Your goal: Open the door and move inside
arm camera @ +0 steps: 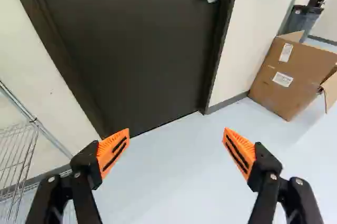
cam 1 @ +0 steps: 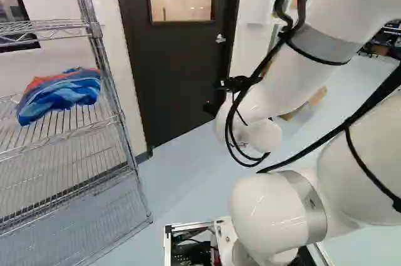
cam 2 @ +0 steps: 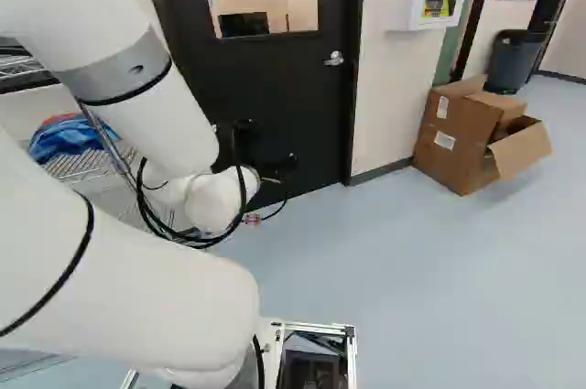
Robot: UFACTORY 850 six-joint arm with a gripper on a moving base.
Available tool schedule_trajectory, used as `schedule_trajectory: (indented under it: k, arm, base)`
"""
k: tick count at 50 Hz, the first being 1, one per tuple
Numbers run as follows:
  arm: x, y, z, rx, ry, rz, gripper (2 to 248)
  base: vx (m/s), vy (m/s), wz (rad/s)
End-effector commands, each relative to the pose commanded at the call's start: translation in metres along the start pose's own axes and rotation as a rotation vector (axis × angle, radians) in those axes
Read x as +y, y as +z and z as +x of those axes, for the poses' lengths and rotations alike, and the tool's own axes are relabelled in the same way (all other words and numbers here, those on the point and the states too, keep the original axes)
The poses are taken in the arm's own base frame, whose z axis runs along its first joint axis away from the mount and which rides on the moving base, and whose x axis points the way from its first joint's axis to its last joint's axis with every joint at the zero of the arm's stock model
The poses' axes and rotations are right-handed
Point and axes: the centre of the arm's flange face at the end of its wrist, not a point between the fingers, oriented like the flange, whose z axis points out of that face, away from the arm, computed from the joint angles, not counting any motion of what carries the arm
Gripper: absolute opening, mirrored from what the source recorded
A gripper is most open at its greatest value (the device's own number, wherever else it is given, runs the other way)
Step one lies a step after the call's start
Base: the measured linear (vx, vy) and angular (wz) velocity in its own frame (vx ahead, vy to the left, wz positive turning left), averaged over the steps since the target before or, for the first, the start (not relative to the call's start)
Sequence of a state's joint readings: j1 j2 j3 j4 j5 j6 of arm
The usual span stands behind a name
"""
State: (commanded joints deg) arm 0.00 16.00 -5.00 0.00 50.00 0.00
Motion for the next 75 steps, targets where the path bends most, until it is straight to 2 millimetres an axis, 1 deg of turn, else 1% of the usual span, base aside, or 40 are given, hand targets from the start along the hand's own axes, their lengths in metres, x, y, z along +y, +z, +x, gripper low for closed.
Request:
schedule_trajectory:
  k: [53, 75]
  arm:
    - [0.0, 0.0, 0.0, 0.0, 0.0, 0.0, 247]
    - [0.0, 0.0, 0.0, 0.0, 0.0, 0.0, 247]
  base:
    - [0.002, -0.004, -0.015]
    - [0.066, -0.009, 0.011]
